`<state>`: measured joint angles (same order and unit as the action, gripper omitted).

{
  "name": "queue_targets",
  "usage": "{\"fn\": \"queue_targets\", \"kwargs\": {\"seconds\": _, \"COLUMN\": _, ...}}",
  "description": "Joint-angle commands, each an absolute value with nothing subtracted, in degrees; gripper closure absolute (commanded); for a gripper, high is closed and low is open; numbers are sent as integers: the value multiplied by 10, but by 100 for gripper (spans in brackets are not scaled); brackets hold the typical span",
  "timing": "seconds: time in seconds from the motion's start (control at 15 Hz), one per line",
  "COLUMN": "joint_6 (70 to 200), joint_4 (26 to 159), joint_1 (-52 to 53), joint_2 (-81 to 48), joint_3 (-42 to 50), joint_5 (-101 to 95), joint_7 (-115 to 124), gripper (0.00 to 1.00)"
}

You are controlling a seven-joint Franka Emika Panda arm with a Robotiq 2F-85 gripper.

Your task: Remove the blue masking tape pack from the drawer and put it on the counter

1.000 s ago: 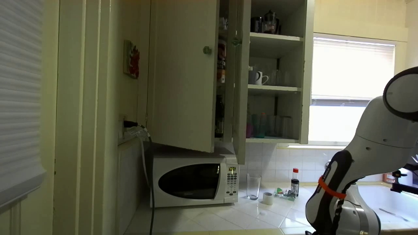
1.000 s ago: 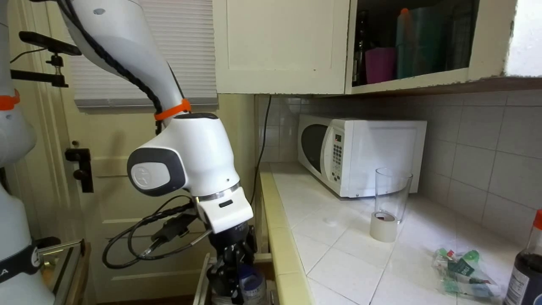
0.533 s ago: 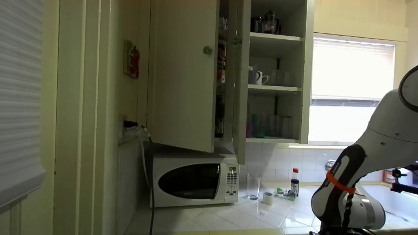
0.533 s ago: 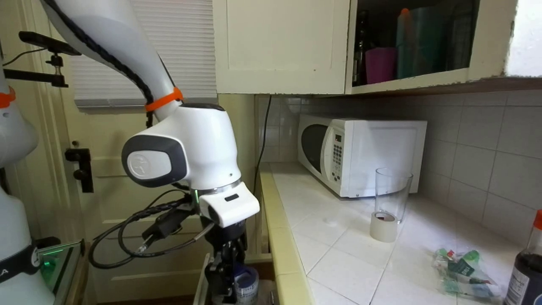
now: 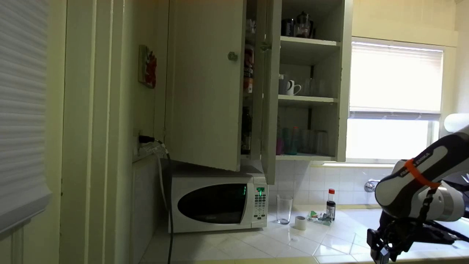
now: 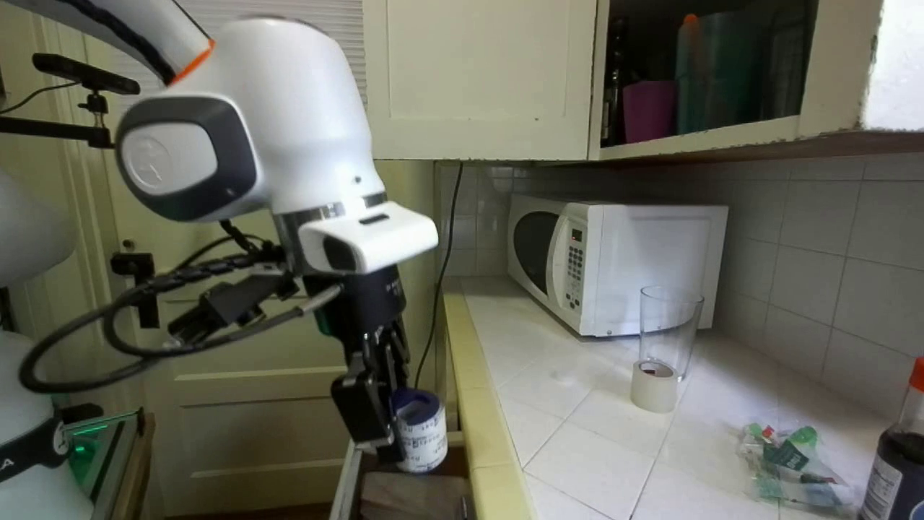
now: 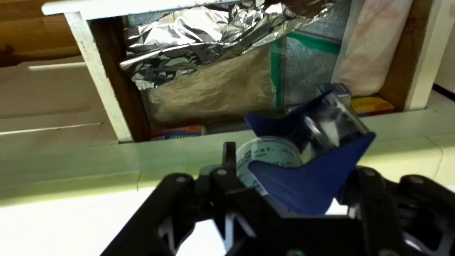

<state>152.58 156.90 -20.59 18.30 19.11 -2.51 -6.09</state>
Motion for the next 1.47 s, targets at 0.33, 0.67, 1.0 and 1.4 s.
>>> {"fn": "queue_targets", "kwargs": {"seconds": 0.33, "joint_6": 1324, "joint_4": 1397, "joint_1": -174, "joint_2": 173, "joint_3": 179, "joint_5": 26, "joint_7": -24, "gripper": 65}}
{"fn": "queue_targets", "kwargs": {"seconds": 0.67, "joint_6": 1333, "joint_4": 1417, "joint_1": -175, "joint_2": 194, "joint_3": 176, "joint_5": 17, "joint_7": -34, "gripper": 40}}
{"fn": "queue_targets", "kwargs": {"seconds": 1.0, "joint_6": 1351, "joint_4": 1391, "joint_1": -172, "joint_2": 169, "joint_3": 170, "joint_5": 32, "joint_7": 1, "gripper": 65}}
{"fn": "queue_targets", "kwargs": {"seconds": 1.4, "joint_6": 1369, "joint_4": 1277, "joint_1": -155, "joint_2": 58, "joint_3": 136, "joint_5": 27, "joint_7": 87, "gripper": 65}}
